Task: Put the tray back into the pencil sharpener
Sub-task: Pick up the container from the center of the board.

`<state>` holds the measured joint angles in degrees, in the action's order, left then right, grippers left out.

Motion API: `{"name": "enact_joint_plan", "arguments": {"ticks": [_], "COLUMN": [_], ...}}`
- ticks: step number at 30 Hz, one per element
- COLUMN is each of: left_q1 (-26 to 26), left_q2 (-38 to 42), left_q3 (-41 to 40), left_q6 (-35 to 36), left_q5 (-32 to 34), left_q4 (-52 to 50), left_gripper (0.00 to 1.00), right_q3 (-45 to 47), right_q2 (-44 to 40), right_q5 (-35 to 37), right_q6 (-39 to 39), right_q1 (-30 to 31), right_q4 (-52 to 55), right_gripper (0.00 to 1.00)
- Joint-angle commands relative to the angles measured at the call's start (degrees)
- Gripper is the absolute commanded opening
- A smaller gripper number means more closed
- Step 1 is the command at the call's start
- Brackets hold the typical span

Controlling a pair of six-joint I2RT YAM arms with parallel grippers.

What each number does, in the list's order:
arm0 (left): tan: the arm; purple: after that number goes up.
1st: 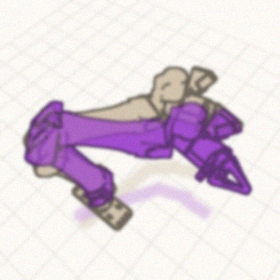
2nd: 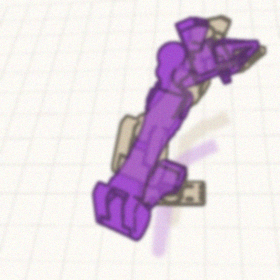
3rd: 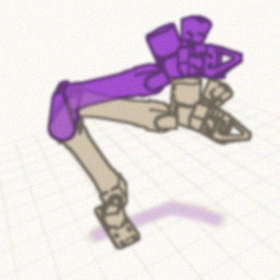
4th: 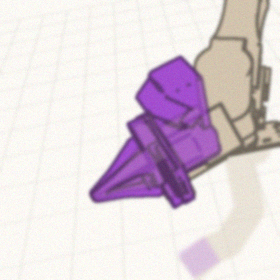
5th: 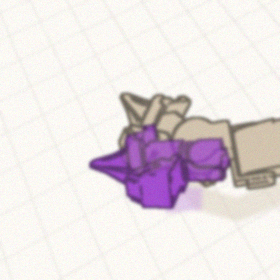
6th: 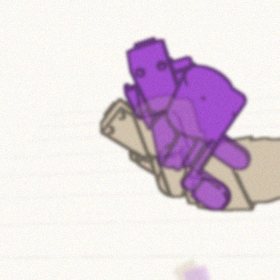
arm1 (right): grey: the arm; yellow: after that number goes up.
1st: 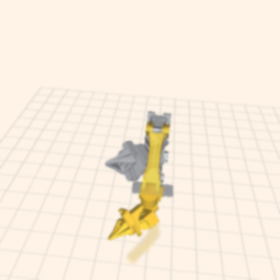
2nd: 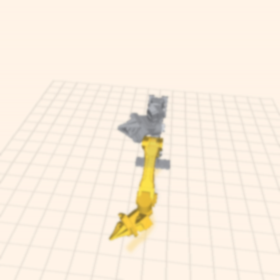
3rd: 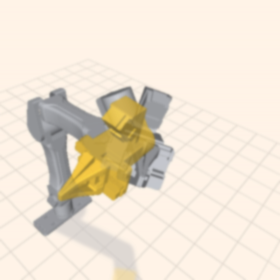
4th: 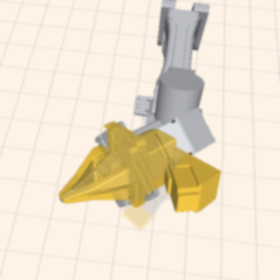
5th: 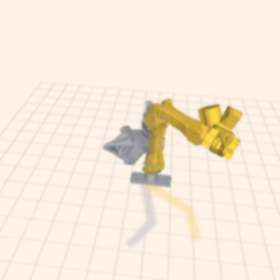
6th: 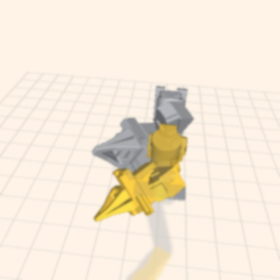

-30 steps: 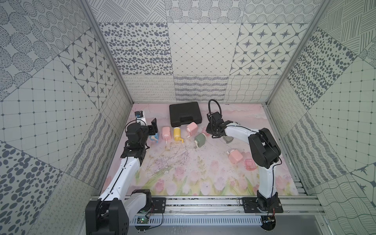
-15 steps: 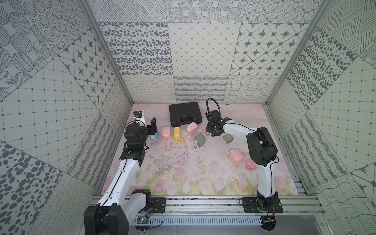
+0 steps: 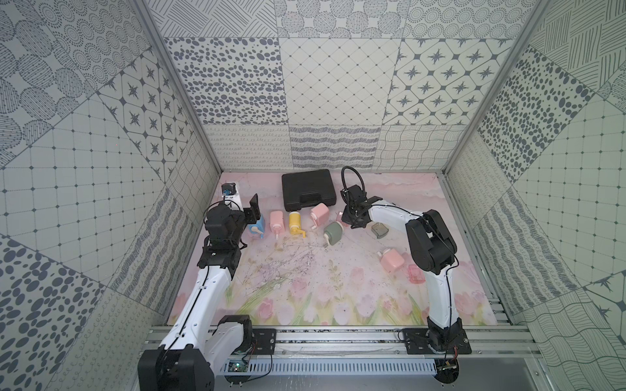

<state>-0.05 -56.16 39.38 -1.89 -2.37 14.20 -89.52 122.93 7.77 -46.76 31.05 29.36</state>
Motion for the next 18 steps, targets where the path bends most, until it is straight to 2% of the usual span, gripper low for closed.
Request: {"name": "enact_joint_plan", "arguments": {"ticks": [1,5,10,15,18], "left_q1": [0.14,0.12,0.14,0.08,0.13], "left_q2": [-0.28,-1.22,-2.28,-2.12,-1.98], "left_q3": [0.53,0.53,0.52,1.31,1.66], "left_q6": [-0.52,-1.99,-3.14,-3.08,-3.51], "left_q5": [-1.48,-1.82,-2.54,-2.86,-3.31], "left_q4": [1.89,2.57,2.69,1.35,0.97], "left_gripper": [0.74,0.74,0.73,0.73,0.73], "right_q3": [-1.15,-1.71,-1.85,-0.06,4.48], "right_q2": [0.48,-0.85,-5.5,-13.3,-19.52], "right_q5": [-0.3,-0.28,0.36,1.01,1.98], "right_q6": [-0.62,-0.61,0.62,4.84,7.12], "right_q1": [-0.02,-0.88,-2.66,-3.03,-1.9], "right_q4": [-1.32,-1.5,-1.64,0.33,2.1], "right_gripper": [0.07,0.0,0.0,0.0,0.0]}}
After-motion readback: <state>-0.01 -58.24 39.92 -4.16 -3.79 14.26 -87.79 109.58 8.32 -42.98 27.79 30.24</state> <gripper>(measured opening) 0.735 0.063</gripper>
